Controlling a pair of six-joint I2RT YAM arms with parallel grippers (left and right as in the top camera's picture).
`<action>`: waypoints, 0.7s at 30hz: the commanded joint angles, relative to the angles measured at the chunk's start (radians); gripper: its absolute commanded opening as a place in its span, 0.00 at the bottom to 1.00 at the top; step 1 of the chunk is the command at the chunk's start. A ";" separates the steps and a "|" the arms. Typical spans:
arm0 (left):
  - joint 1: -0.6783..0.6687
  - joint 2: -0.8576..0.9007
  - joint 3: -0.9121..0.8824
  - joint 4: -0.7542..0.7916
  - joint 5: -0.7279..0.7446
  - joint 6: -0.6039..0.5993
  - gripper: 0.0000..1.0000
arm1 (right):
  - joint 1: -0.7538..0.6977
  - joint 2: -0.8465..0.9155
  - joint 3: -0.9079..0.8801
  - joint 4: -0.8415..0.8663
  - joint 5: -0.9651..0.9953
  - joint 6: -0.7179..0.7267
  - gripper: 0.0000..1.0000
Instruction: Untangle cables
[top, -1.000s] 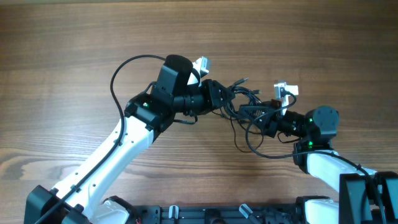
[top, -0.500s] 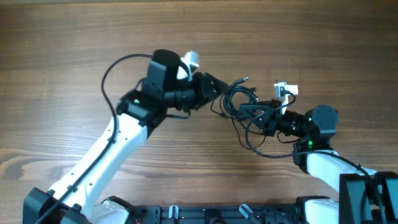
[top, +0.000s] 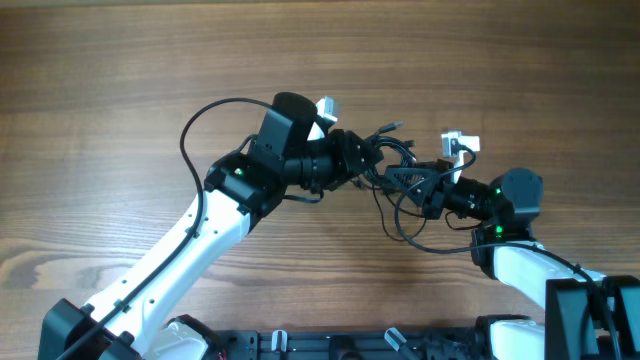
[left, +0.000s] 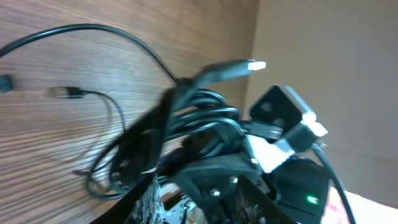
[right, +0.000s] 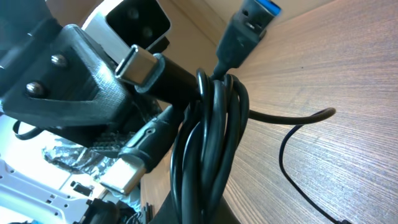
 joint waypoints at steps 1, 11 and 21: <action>-0.005 0.008 0.004 0.021 0.076 0.023 0.41 | 0.005 0.000 0.007 0.006 -0.001 -0.017 0.04; -0.005 0.071 0.003 0.006 0.031 0.037 0.41 | 0.005 0.000 0.007 0.007 -0.055 0.008 0.04; -0.006 0.071 0.003 0.096 -0.006 0.173 0.40 | 0.005 0.000 0.007 0.006 -0.078 0.009 0.04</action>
